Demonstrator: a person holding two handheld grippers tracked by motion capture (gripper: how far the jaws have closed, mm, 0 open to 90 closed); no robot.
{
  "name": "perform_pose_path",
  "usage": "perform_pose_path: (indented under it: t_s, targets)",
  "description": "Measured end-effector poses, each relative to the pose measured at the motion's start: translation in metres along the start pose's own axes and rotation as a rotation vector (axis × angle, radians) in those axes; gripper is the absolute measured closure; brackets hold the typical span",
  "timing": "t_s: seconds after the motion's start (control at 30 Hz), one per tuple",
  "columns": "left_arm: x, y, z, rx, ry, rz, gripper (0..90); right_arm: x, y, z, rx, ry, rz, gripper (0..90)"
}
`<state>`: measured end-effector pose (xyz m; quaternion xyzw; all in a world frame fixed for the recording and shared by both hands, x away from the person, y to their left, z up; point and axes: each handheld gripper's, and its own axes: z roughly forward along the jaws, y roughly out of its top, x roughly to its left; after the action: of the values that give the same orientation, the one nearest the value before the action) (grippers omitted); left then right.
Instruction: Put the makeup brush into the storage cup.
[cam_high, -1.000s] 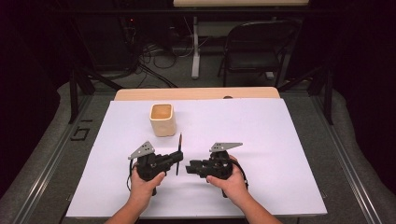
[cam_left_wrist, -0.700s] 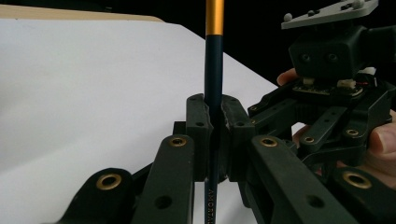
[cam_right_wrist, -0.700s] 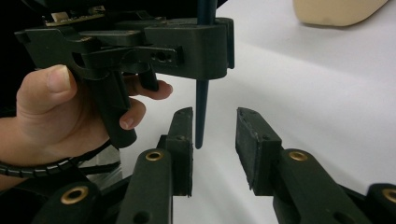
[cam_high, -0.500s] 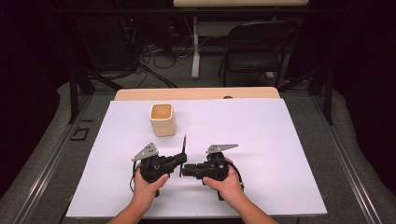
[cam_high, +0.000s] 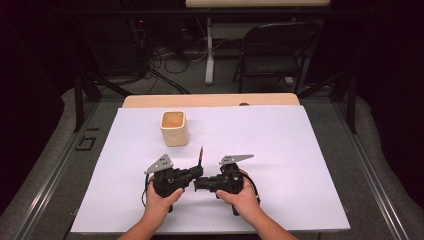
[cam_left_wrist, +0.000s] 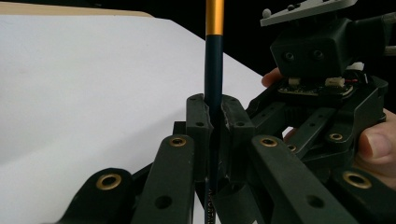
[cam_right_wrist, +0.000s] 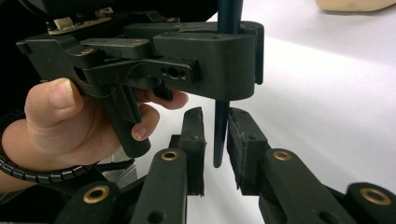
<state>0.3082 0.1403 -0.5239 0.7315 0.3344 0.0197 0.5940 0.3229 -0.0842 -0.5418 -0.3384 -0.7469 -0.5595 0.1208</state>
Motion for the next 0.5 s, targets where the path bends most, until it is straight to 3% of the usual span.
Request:
perform_pose_path:
  t_s: [0.5]
  targets:
    - [-0.0015,-0.0009,0.0018,0.006,-0.004,0.002,83.6,-0.0006,0.0000,-0.0001,0.022,-0.027,-0.022,84.7]
